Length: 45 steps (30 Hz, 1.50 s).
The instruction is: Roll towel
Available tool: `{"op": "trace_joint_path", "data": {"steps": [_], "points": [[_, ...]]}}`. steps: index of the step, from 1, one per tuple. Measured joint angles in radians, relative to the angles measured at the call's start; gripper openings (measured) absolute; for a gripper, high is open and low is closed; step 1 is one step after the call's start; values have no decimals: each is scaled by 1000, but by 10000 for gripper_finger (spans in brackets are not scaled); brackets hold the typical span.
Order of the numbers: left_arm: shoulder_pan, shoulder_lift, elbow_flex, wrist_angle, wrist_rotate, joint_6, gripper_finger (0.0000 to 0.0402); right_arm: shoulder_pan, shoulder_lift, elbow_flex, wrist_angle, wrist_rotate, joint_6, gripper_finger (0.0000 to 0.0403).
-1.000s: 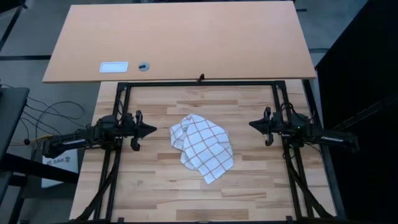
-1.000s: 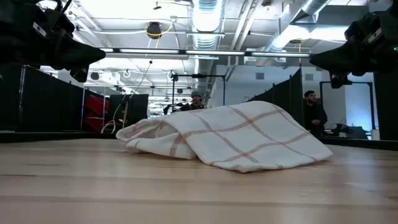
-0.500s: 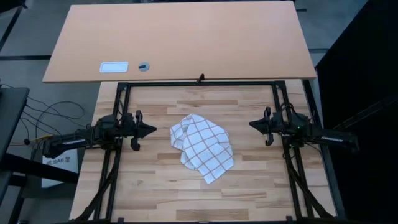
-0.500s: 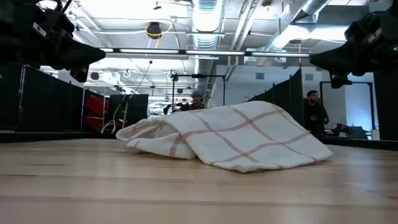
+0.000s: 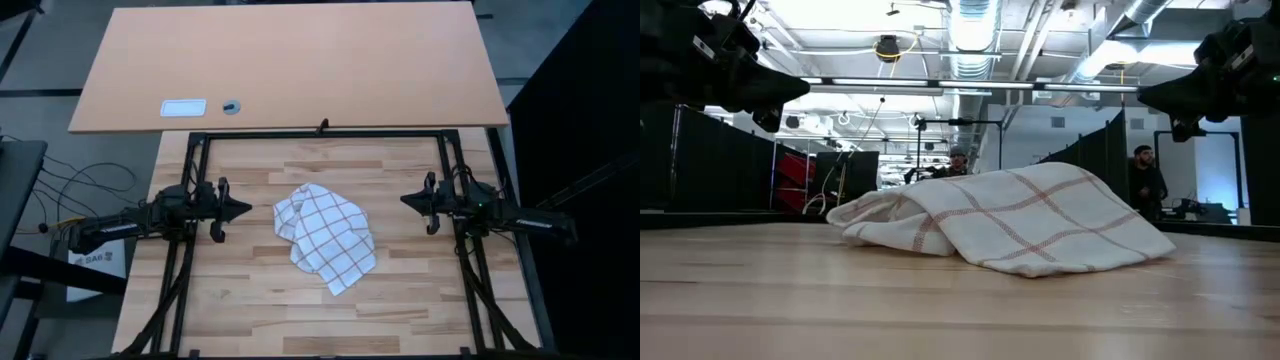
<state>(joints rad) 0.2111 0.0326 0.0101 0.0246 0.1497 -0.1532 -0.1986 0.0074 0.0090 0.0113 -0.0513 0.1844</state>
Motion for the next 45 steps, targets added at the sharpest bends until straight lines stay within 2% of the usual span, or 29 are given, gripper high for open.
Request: {"op": "trace_joint_path", "data": {"steps": [11,14,19,22,25,28,32,38,42,45], "points": [[0,0,0,9,2,0,0,-7,0,0,0,0,-19,0],[0,0,5,10,-15,-52,0,-7,0,0,6,0,-18,0],[0,0,16,48,-77,-203,0,-1,0,0,98,0,227,0],[0,0,17,55,-104,-225,0,-13,5,0,203,13,414,0],[0,0,17,57,-137,-230,0,-13,62,17,297,-32,497,0],[0,0,18,53,-155,-231,0,40,191,94,426,-69,469,0],[0,0,19,53,-156,-231,0,154,457,302,387,-69,328,0],[0,0,21,54,-155,-224,0,301,917,699,39,-56,-21,0],[0,0,21,55,-151,-192,0,288,1171,904,-47,-56,-58,0],[0,0,22,55,-150,-158,0,247,1356,1085,-261,-87,-82,8]]}}
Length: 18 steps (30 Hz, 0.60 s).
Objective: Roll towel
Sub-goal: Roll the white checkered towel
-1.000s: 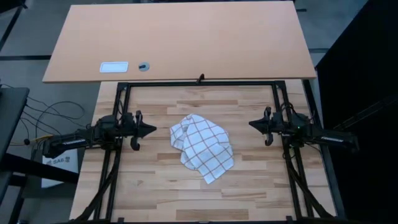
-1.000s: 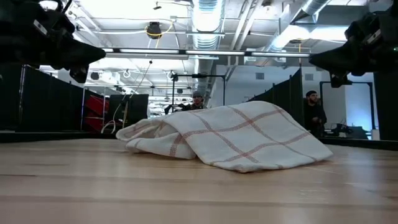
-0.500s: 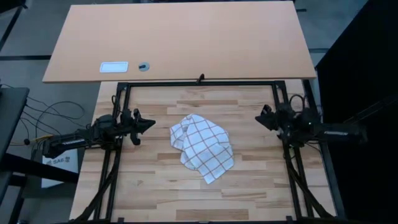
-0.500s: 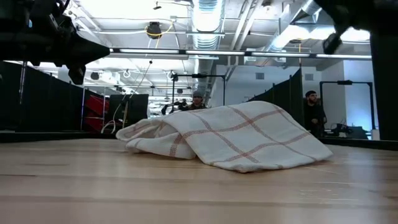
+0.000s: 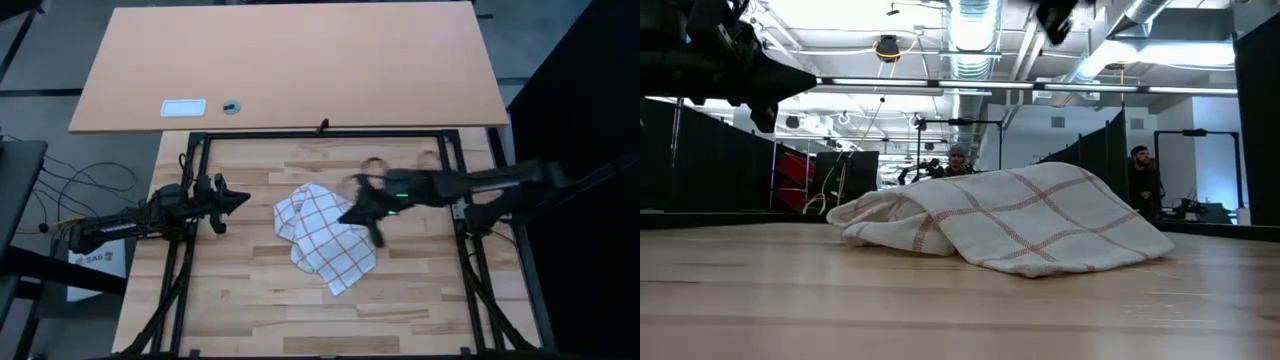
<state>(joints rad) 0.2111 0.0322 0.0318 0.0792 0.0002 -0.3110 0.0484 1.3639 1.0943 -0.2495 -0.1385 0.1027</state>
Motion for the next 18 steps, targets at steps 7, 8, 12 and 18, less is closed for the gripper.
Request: {"op": "trace_joint_path", "data": {"steps": [7,8,12,18], "points": [[0,0,1,-2,2,110,0,-21,409,392,-454,-18,-209,86],[0,0,1,-3,3,122,0,-14,459,426,-473,-18,-237,97],[0,0,1,-9,3,141,0,17,604,528,-469,-18,-277,134],[0,0,1,-39,60,150,0,57,708,558,-472,-15,-287,159]]}}
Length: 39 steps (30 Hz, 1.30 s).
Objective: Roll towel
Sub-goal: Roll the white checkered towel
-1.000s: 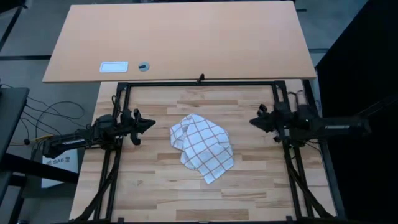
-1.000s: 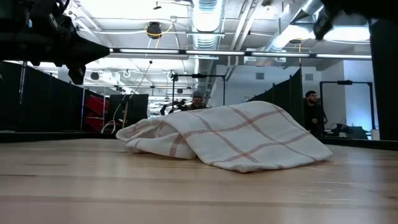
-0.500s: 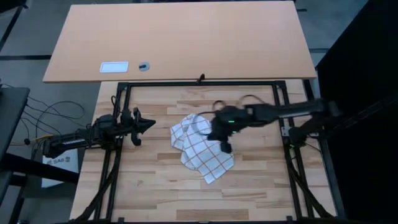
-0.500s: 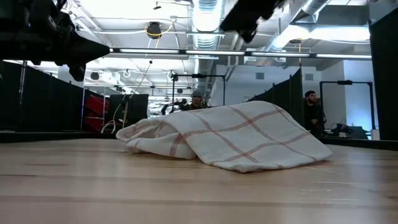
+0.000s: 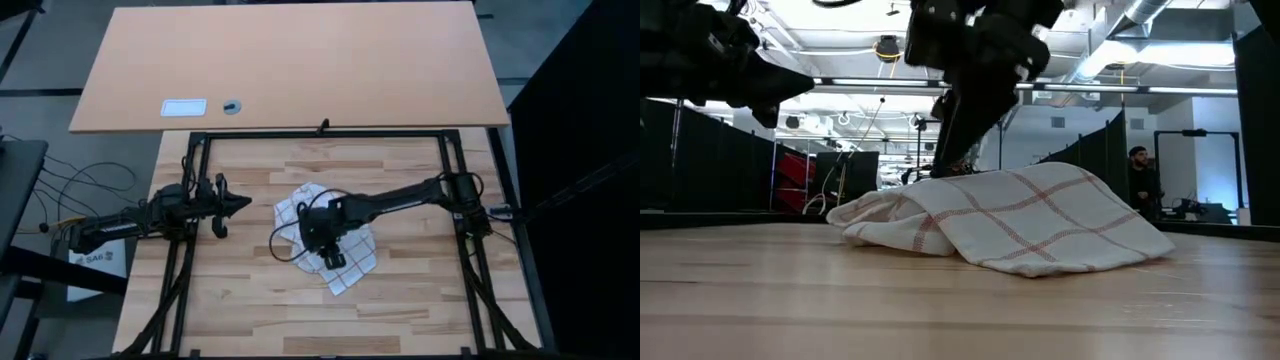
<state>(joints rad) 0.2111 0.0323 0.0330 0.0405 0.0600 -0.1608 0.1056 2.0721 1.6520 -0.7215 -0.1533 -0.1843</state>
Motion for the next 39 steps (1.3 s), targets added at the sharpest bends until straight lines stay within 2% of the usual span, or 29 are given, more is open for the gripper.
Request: {"op": "trace_joint_path", "data": {"steps": [6,9,12,18,22,26,33,39], "points": [[0,0,0,-54,14,22,0,14,49,0,3,96,18,156],[0,0,0,-57,14,21,0,4,44,1,25,107,63,145],[0,0,0,-57,14,30,0,-4,40,2,9,107,83,117],[0,0,0,-57,13,32,0,-1,43,2,11,56,65,24],[0,0,0,-57,13,33,0,12,41,9,41,52,79,7],[0,0,0,-58,13,35,0,12,36,75,16,45,168,36],[0,0,1,-67,10,18,0,29,44,92,11,48,336,134],[0,0,3,-83,7,8,0,51,45,92,22,236,416,186]]}}
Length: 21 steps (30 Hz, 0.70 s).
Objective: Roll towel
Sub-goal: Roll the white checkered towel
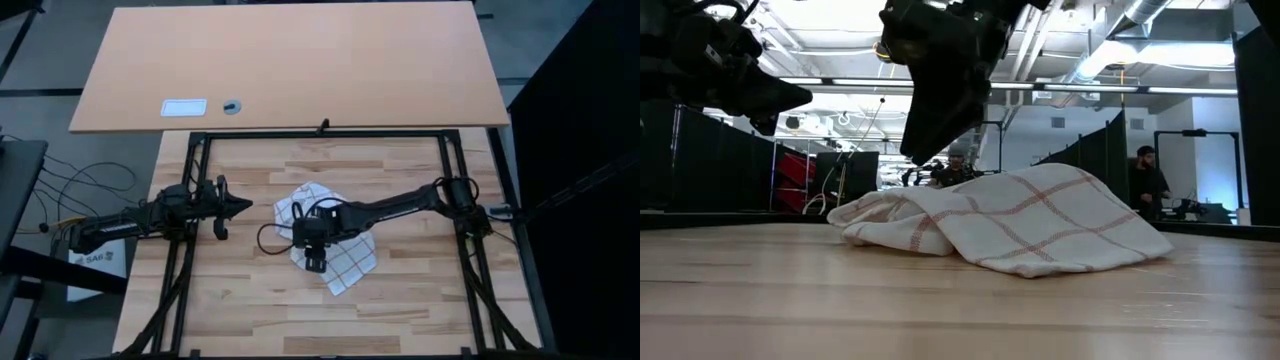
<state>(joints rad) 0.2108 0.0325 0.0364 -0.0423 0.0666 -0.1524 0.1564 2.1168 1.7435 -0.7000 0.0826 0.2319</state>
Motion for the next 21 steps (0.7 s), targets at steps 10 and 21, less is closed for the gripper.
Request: {"op": "trace_joint_path", "data": {"steps": [10,21], "points": [[0,0,0,-5,1,-9,0,32,52,0,19,14,107,186],[0,0,0,-2,4,-9,0,30,96,0,-18,45,154,182]]}}
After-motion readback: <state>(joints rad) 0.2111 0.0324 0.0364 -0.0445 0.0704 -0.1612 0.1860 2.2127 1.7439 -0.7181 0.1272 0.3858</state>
